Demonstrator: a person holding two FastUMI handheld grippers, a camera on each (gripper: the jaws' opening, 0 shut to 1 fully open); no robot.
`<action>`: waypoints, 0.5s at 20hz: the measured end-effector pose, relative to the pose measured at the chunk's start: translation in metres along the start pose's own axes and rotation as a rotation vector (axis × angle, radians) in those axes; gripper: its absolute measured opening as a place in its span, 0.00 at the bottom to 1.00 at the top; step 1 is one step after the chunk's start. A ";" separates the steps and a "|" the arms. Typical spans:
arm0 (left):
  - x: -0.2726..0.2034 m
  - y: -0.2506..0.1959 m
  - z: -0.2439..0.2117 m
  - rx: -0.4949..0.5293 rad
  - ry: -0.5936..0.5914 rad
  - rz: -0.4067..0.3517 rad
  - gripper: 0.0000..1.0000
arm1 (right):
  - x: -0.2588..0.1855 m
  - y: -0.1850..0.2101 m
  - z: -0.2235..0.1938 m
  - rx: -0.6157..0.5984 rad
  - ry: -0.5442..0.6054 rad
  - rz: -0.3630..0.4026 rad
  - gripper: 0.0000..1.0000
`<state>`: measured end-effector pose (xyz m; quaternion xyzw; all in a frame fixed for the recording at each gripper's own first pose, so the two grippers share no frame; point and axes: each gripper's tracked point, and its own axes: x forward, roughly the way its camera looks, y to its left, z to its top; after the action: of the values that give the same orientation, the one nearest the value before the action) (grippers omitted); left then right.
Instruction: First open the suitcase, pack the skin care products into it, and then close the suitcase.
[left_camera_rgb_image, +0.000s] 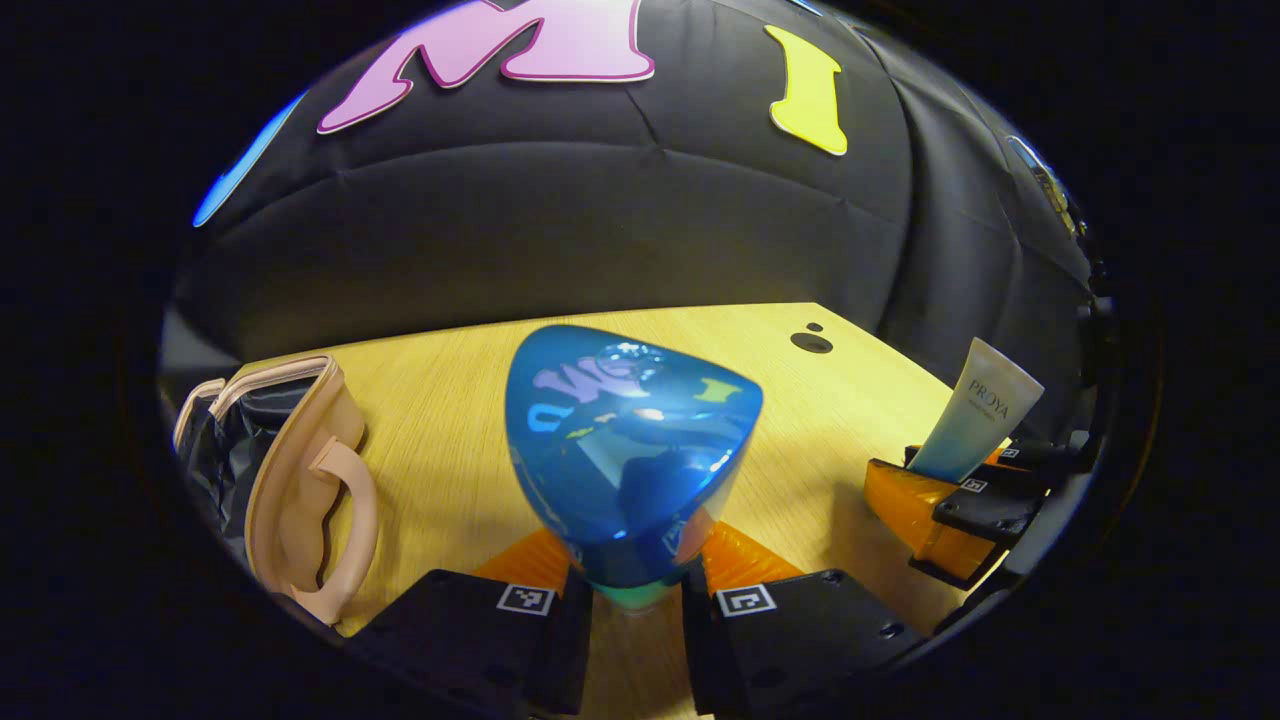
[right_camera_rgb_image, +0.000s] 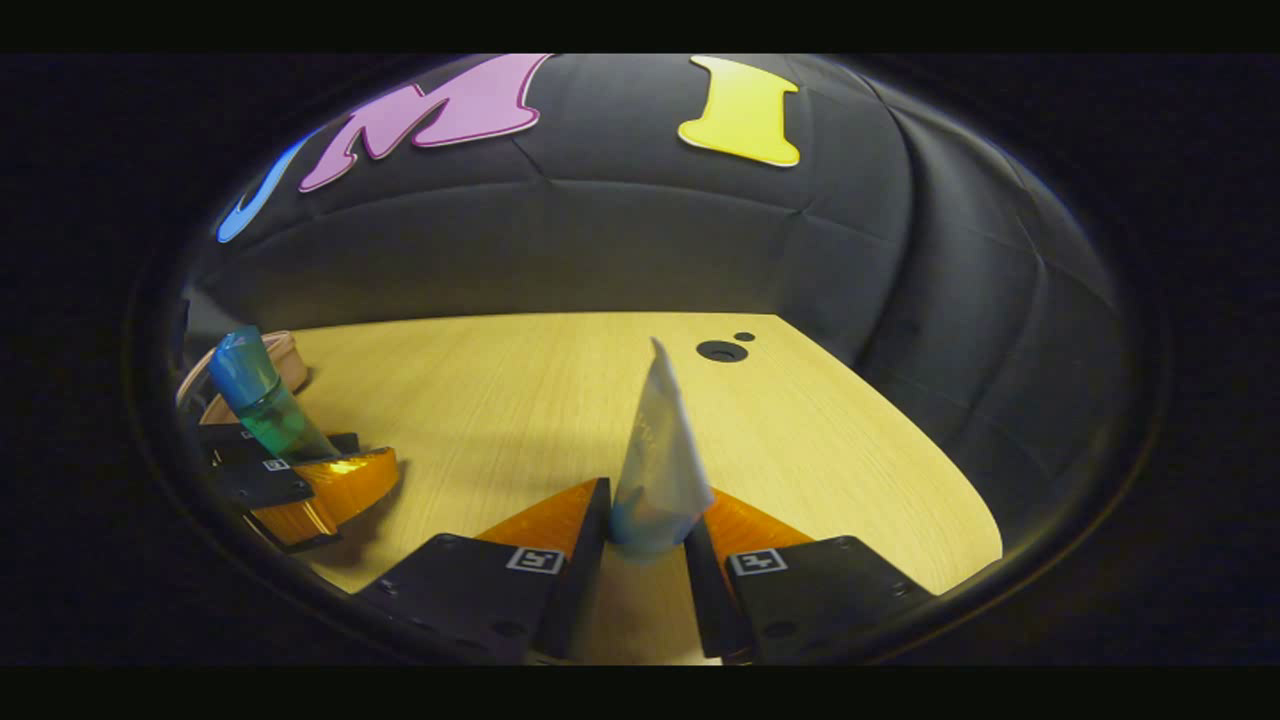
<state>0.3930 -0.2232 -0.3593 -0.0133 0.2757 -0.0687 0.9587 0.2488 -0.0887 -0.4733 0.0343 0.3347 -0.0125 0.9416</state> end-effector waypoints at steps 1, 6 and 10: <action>0.000 0.001 0.000 -0.003 0.001 -0.002 0.44 | -0.001 0.001 0.000 -0.011 -0.008 0.011 0.40; -0.016 0.013 0.012 -0.026 -0.037 -0.005 0.44 | -0.013 0.010 0.009 -0.027 -0.029 0.037 0.37; -0.049 0.028 0.038 -0.065 -0.084 -0.009 0.43 | -0.041 0.035 0.043 -0.039 -0.104 0.094 0.37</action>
<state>0.3756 -0.1894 -0.3034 -0.0483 0.2372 -0.0632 0.9682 0.2453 -0.0568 -0.4122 0.0308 0.2835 0.0366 0.9578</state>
